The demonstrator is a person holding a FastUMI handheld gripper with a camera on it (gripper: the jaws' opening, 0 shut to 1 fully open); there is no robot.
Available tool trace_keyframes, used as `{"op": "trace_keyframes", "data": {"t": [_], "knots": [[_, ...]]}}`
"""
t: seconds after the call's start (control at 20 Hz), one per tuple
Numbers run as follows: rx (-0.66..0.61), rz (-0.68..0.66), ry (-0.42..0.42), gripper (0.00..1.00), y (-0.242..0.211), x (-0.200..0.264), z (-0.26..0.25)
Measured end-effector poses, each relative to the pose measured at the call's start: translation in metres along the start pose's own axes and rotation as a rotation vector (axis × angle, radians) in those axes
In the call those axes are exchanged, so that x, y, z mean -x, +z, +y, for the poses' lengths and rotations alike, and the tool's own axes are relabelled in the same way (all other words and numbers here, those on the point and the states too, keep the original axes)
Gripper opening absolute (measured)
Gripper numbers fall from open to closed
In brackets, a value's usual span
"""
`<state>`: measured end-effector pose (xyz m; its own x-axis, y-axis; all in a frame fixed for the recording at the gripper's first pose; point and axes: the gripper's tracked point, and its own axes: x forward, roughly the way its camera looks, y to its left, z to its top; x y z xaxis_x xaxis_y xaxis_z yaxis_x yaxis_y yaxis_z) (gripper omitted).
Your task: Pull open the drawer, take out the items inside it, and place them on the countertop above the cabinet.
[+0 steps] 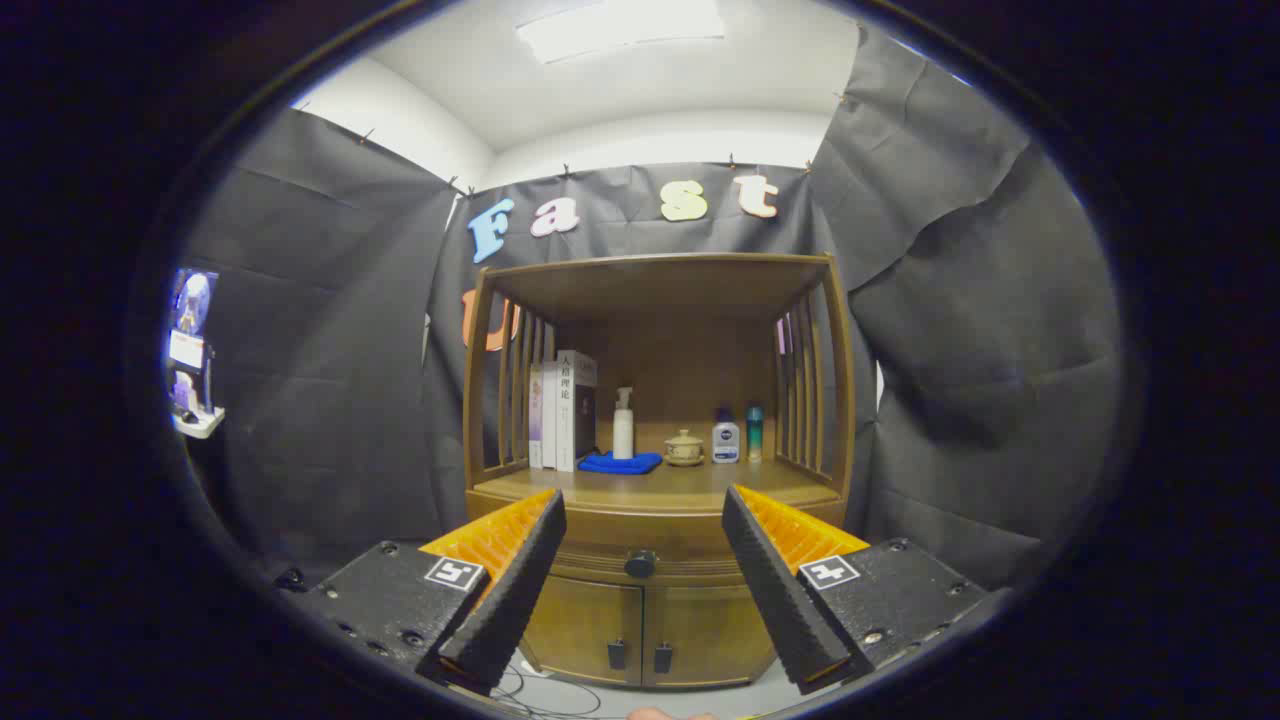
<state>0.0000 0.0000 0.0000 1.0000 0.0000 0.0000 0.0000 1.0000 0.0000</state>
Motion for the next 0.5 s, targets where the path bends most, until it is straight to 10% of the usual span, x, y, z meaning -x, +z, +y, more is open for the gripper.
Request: {"op": "trace_keyframes", "data": {"t": [0.5], "knots": [[-0.017, 0.021, -0.025, 0.99, -0.012, -0.006, -0.005]]}}
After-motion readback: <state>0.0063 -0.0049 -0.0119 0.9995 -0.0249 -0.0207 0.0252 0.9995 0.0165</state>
